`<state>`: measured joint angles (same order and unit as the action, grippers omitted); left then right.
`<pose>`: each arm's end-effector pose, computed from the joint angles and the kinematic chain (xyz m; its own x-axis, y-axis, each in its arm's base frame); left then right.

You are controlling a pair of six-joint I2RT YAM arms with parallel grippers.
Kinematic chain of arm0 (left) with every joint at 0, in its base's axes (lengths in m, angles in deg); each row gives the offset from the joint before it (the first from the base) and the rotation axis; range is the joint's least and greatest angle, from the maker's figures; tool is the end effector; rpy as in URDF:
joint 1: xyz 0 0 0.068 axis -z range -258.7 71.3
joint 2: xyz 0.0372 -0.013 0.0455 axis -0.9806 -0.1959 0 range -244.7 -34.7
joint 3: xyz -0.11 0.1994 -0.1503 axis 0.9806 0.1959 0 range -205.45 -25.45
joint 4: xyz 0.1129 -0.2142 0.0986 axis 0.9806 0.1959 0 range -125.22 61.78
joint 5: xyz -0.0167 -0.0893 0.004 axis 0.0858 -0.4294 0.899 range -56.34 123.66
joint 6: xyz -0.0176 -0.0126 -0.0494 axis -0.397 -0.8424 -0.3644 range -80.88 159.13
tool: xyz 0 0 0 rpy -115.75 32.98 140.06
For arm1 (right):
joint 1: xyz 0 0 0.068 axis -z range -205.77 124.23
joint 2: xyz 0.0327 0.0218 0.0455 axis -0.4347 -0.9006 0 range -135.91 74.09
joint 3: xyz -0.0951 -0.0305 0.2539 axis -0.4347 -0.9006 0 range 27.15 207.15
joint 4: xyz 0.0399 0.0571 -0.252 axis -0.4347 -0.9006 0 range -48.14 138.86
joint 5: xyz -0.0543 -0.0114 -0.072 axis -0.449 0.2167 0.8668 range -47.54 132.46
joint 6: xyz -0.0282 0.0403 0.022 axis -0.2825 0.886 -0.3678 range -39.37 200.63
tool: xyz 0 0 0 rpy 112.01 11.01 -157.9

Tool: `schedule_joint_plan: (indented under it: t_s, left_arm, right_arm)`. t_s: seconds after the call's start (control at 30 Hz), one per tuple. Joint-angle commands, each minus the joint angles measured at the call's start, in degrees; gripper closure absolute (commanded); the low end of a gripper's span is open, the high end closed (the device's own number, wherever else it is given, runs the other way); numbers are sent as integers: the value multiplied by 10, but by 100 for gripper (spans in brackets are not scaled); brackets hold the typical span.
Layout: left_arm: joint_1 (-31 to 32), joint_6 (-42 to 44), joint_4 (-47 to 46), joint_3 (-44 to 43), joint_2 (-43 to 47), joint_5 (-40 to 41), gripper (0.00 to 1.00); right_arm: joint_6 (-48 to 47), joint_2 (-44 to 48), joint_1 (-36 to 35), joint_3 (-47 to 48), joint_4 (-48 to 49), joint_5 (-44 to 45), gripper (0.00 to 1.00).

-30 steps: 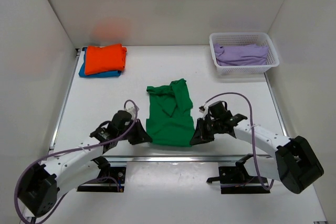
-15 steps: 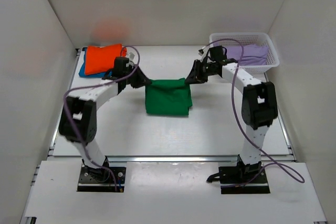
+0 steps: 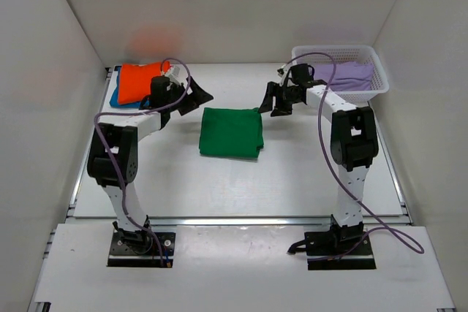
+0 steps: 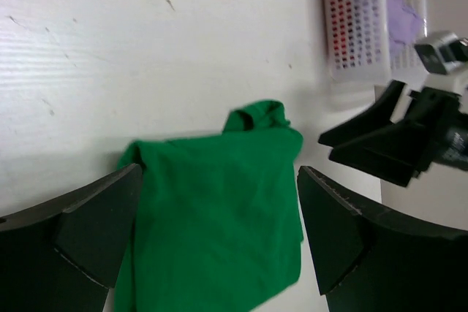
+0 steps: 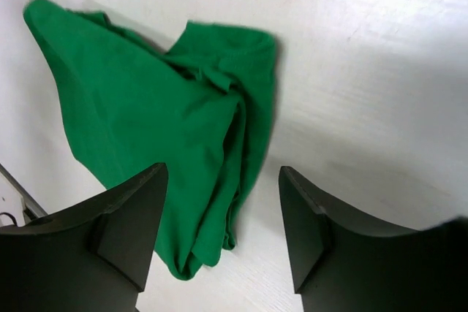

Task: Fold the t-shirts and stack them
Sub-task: Fold the long partially folded tshirt into a neat square

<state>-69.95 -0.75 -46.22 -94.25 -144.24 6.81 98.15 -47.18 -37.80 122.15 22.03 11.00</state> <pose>0.4176 -0.0806 0.1954 -0.7118 -0.4691 -0.5228 0.0874 0.6793 -0.7286 0.4518 0.1153 0.2012 -0.8916 0.0724 -0.4470 -0.2265 0.7835 0.5787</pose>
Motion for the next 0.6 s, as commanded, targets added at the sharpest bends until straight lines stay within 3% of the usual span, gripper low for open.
schedule_joint_plan:
  t_s: [0.0, 0.17, 0.3, 0.57]
  left_arm:
    - [-1, 43, -46, 61, 81, -19, 2]
    - [33, 187, 69, 96, 145, 56, 2]
    - [86, 274, 181, 68, 151, 200, 1]
    - [103, 284, 280, 6, 46, 268, 1]
  right_arm:
    - [-24, 52, -12, -36, 34, 2, 39]
    - [-22, 100, -26, -106, 58, 12, 39]
    - [-6, 146, -22, -163, 83, 6, 39]
    - [22, 207, -25, -236, 114, -3, 41]
